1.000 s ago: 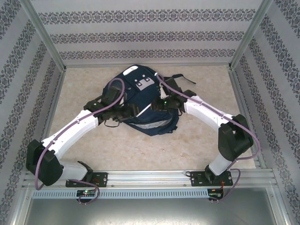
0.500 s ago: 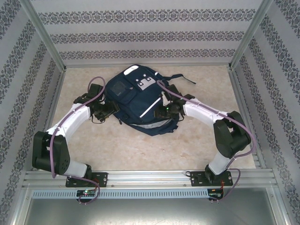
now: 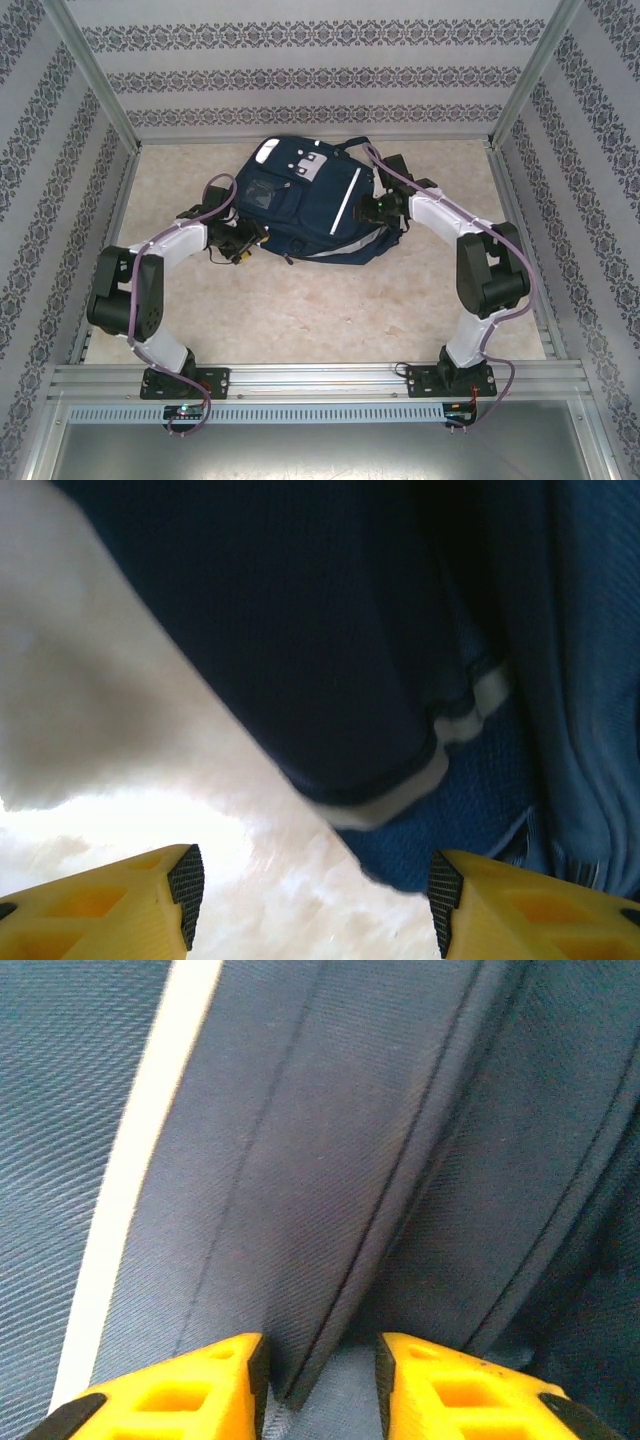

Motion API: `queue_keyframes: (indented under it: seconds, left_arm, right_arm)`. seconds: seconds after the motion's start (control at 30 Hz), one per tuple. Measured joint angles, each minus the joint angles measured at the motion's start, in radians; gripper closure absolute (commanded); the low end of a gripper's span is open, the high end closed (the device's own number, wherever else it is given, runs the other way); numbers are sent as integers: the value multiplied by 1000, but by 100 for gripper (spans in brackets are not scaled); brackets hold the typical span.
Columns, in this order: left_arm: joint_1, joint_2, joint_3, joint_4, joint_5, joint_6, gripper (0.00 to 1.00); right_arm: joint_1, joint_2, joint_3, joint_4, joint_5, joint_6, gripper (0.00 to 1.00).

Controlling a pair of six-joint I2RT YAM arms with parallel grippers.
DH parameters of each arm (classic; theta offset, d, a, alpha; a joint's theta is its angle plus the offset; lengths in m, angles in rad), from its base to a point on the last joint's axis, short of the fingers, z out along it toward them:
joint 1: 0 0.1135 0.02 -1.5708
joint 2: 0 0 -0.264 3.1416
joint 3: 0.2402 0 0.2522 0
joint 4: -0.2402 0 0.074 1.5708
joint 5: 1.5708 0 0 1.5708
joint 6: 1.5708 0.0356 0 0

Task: Pack the student bag
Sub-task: Rotate the student bag at the top-center of the table, then zip the student bag at the middle-left of the table.

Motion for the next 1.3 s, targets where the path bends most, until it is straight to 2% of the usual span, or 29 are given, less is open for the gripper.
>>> queue_keyframes:
  seconds: [0.17,0.37,0.5,0.63,0.93,1.3]
  left_arm:
    - [-3,53,0,97,9,-43,35]
    - [-21,116,0,167,9,-79,38]
    - [-28,143,13,187,11,-95,52]
    - [-38,157,24,193,-2,-95,61]
    - [-47,172,27,205,-18,-94,65]
    - [-48,172,27,205,-17,-94,65]
  right_arm:
    - [99,-129,-56,19,48,2,58]
    - [303,-200,-142,79,130,33,57]
    - [418,-164,-188,107,204,53,56]
    - [495,-87,-194,151,266,57,57]
    - [557,106,-109,185,294,56,57]
    - [564,227,18,180,311,46,62]
